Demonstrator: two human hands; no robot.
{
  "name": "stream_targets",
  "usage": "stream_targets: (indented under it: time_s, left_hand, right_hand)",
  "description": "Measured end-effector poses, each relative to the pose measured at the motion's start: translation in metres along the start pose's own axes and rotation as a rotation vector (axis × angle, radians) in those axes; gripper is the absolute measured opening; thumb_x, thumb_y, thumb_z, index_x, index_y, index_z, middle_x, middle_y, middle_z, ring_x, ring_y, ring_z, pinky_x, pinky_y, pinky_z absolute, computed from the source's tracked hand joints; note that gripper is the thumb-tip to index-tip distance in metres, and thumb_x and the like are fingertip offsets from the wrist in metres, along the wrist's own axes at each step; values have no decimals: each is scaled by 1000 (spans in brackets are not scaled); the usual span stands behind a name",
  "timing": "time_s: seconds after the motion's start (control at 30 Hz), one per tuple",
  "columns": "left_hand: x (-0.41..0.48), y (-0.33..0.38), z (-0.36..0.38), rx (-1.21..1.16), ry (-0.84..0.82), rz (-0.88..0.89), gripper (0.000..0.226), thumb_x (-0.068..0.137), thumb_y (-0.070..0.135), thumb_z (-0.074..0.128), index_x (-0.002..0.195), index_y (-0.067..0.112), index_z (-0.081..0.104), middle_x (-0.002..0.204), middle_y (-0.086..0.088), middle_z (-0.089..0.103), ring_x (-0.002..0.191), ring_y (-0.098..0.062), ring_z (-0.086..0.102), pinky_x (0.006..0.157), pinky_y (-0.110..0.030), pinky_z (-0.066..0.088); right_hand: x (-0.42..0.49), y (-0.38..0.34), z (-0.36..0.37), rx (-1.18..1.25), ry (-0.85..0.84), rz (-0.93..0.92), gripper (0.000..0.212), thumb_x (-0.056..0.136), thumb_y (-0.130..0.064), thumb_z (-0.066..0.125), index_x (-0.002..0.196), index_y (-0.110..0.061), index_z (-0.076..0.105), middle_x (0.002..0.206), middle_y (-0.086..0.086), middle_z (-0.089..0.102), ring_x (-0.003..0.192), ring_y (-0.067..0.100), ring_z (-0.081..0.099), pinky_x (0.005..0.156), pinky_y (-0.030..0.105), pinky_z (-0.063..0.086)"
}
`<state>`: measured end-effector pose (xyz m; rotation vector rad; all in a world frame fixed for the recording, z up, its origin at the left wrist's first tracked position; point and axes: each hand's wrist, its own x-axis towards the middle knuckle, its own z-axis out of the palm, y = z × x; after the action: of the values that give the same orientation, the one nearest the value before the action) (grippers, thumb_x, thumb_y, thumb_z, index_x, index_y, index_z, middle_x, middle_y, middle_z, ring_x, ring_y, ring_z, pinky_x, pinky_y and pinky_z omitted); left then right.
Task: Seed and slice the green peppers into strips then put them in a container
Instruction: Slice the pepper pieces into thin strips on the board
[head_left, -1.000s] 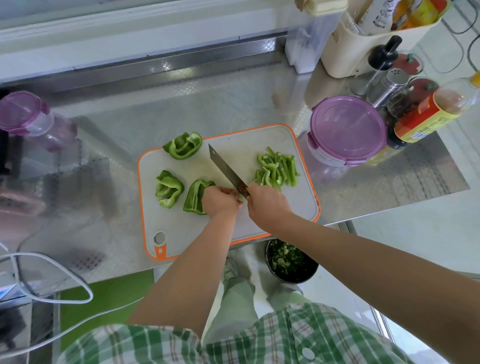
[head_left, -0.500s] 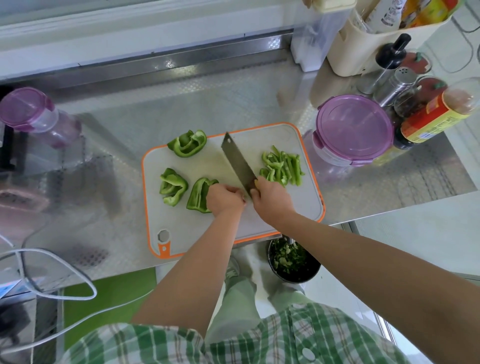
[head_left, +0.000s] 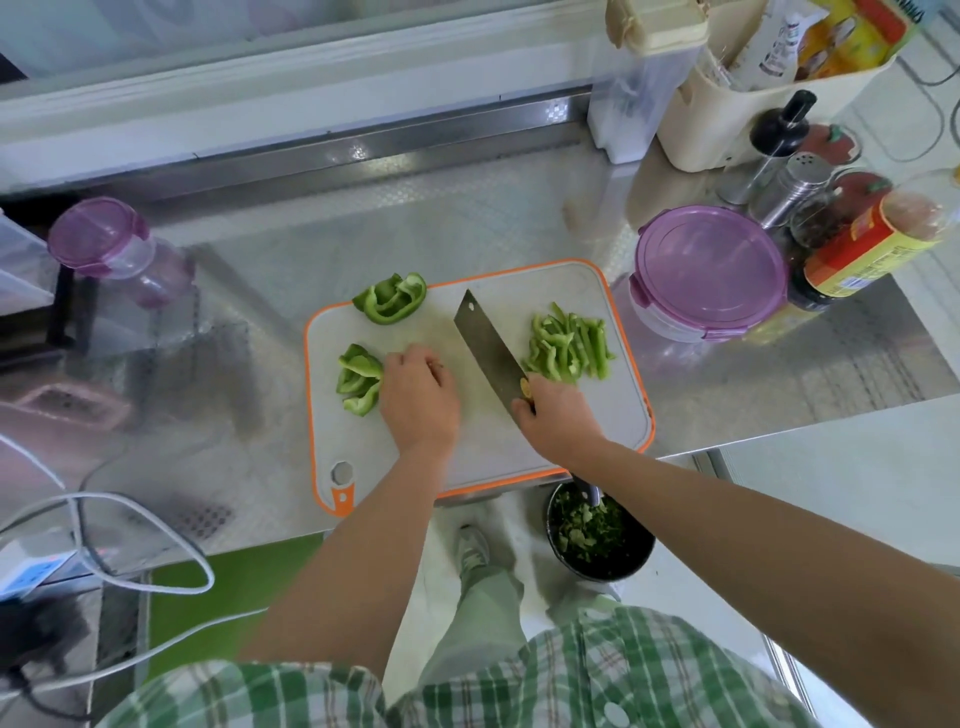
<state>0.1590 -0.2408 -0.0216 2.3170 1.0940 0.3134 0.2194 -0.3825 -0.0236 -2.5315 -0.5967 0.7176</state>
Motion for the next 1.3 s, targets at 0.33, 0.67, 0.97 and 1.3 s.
stream_targets:
  time_s: [0.33,0.67,0.97,1.3]
  left_hand:
    - [9,-17,0,415,-180,219,42,86,-1,50,123,17,60,118,-12,57,108,-34,48,94,-38,34]
    - [19,11,0,41,-237,-147,35,91,27,64,112,1,53,105,-15,65,101,-35,60,72,-32,37]
    - [8,9,14,-23,-388,-301,22,87,33,62,92,14,52,82,-10,71,76,-30,71,81,-38,55]
    - [3,16,18,52,-410,-272,38,90,30,58,114,1,49,99,-14,70,93,-35,68,78,-35,52]
  right_hand:
    - [1,18,-17,8,36,-13,19,95,-19,47,81,-8,42,64,7,45,63,29,49,52,32,36]
    - [3,18,-28,149,114,20,23,95,-19,47,75,-12,39,61,2,40,56,21,41,52,31,34]
    - [0,14,-23,40,39,-50,18,94,-19,48,80,-8,45,66,11,51,62,30,50,52,32,37]
    - [0,17,-43,-7,147,-75,12,96,-19,47,90,-9,48,70,8,51,63,26,46,50,31,29]
